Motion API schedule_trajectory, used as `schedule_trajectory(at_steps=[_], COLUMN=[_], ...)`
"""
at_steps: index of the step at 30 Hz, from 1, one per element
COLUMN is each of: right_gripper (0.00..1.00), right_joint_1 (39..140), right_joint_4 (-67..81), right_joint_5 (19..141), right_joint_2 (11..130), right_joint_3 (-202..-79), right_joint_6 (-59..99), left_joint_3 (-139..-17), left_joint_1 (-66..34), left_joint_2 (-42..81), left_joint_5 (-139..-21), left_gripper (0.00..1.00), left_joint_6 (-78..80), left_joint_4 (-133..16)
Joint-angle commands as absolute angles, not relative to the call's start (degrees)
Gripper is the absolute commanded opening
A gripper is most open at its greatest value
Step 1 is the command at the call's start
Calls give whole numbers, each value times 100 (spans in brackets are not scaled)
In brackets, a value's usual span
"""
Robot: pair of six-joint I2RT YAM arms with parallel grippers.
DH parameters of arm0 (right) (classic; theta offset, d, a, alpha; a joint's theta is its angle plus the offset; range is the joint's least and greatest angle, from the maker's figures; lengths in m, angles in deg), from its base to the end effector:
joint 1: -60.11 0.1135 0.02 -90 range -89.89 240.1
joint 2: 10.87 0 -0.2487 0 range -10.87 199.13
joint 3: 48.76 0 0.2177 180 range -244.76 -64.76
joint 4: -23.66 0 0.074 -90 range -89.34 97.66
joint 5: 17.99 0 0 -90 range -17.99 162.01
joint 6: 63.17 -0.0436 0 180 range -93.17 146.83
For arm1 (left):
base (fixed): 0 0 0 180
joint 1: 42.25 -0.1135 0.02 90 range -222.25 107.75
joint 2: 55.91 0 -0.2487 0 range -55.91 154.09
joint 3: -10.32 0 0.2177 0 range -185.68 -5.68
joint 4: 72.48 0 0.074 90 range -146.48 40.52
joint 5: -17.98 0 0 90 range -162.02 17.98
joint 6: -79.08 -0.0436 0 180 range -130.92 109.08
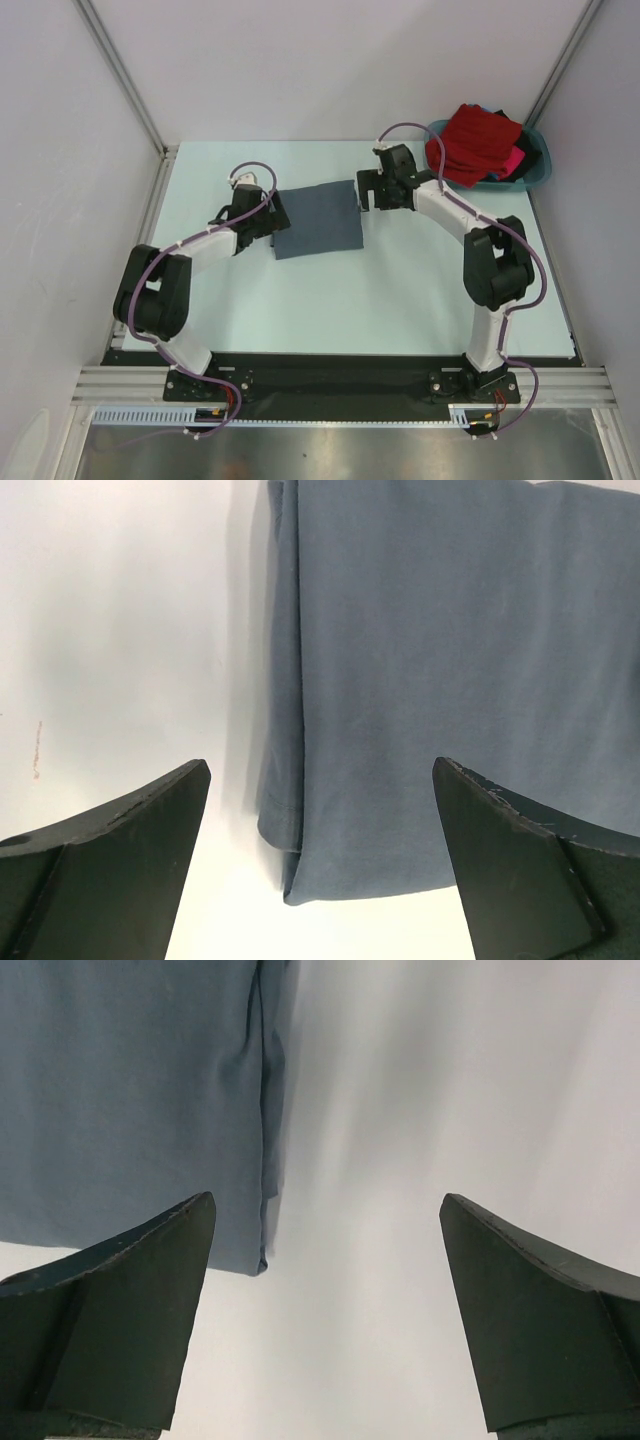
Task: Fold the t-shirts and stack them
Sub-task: Fold the tshirt, then neatly place the folded tshirt to the corner
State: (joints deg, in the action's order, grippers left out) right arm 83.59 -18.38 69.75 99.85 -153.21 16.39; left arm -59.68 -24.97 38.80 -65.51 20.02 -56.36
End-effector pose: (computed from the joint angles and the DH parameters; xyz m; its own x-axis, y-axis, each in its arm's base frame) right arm 0.3699 0.1588 0.2345 -0.7414 -0.1246 -0.6594 -0.2438 0.9655 0.0916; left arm 0.3137 -0.0924 0.1937 -0.6451 -0.3343 -0.6871 -0.1381 0.9354 -0.3254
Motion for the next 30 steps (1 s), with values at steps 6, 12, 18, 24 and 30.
schedule_trajectory(at_steps=[6,12,18,24,30], right_gripper=[100,100,100,100,100], right_joint_1=[8296,8182,8076,8006,7953], right_joint_4=[-1897,-1976,-2055,-2047,-2064], right_joint_5=[6805,7034,7140,7149,7342], right_joint_2=[9530,9565,9636,9662,9732], right_joint_3=[-15177,-15151,-15125,-15098,-15107], right_joint_6=[1655,1681,1664,1646,1637], left_joint_3=[-6132,-6079,-6149,-6264,-6124], left_joint_1=[-2757,-2977,-2986,-2986,-2968], left_joint_2=[3839,4321,4902,5360,5387], left_joint_5=[-6727,-7403,-8177,-8537,-8669], left_gripper=[100,100,100,100,100], left_joint_6=[1782,1993,2195,2292,2520], left_joint_4=[-5763,-6254,-6939,-7239,-7371])
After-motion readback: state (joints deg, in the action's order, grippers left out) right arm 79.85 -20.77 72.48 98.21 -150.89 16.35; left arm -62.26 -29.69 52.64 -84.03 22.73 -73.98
